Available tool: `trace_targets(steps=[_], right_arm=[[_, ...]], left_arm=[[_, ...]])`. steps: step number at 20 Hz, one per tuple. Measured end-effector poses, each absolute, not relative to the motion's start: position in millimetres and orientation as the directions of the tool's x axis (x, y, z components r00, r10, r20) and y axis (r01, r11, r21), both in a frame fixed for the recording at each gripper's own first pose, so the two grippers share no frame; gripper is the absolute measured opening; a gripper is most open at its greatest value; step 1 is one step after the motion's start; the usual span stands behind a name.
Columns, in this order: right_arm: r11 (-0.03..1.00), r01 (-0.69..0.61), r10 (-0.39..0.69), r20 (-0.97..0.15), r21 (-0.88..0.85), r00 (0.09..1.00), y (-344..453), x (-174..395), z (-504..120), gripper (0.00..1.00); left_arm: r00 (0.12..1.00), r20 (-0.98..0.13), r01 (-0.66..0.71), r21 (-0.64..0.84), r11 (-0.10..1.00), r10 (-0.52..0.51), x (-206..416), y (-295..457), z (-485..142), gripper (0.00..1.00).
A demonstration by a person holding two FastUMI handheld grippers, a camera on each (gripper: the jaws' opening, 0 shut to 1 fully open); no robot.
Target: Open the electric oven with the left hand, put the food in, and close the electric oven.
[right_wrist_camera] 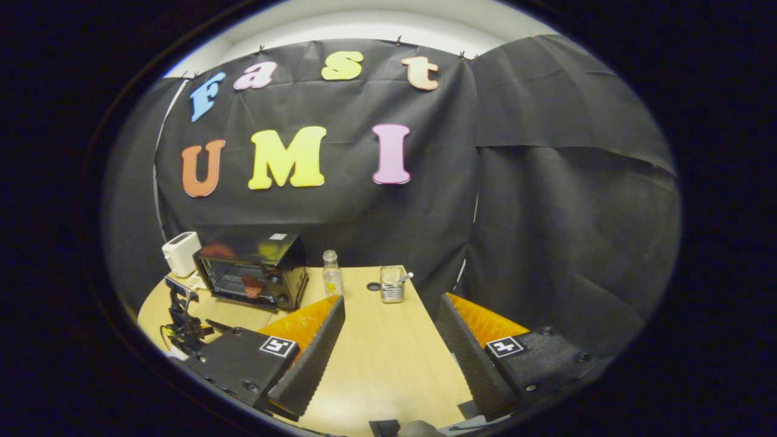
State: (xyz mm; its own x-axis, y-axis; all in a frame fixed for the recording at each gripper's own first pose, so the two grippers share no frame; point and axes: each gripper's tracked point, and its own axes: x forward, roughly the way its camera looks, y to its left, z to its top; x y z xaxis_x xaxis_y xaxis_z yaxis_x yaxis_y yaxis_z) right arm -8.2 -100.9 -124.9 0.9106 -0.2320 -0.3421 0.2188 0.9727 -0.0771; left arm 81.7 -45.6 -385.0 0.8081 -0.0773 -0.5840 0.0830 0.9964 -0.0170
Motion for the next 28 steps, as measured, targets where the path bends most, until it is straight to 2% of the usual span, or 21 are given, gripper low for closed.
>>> trace_targets(steps=[7, 12, 16, 21, 24, 28], right_arm=[[0.961, 0.266, -0.274, -0.353, -0.074, 0.894, -86, -17, -132, 0.99], [0.957, 0.286, -0.285, -0.351, -0.052, 0.892, -84, -13, -136, 0.99], [0.957, 0.285, -0.280, -0.389, -0.046, 0.878, -85, -16, -148, 0.97], [0.962, 0.265, -0.271, -0.389, -0.071, 0.880, -82, -12, -146, 0.99], [0.963, 0.261, -0.265, -0.386, -0.064, 0.884, -80, -11, -145, 0.99], [0.964, 0.257, -0.262, -0.381, -0.063, 0.887, -79, -8, -146, 0.99]], left_arm=[[0.847, -0.522, 0.096, -0.033, 0.995, -0.099, 115, -39, -355, 0.96], [0.840, -0.529, 0.114, -0.039, 0.993, -0.117, 95, -40, -354, 0.97], [0.806, -0.578, 0.132, -0.034, 0.991, -0.127, 74, -49, -382, 0.97], [0.782, -0.616, 0.108, -0.023, 0.994, -0.099, 82, -47, -398, 0.97], [0.797, -0.597, 0.103, -0.014, 0.995, -0.091, 90, -46, -391, 0.97], [0.780, -0.617, 0.072, -0.074, 0.995, -0.102, 89, -47, -381, 0.96]])
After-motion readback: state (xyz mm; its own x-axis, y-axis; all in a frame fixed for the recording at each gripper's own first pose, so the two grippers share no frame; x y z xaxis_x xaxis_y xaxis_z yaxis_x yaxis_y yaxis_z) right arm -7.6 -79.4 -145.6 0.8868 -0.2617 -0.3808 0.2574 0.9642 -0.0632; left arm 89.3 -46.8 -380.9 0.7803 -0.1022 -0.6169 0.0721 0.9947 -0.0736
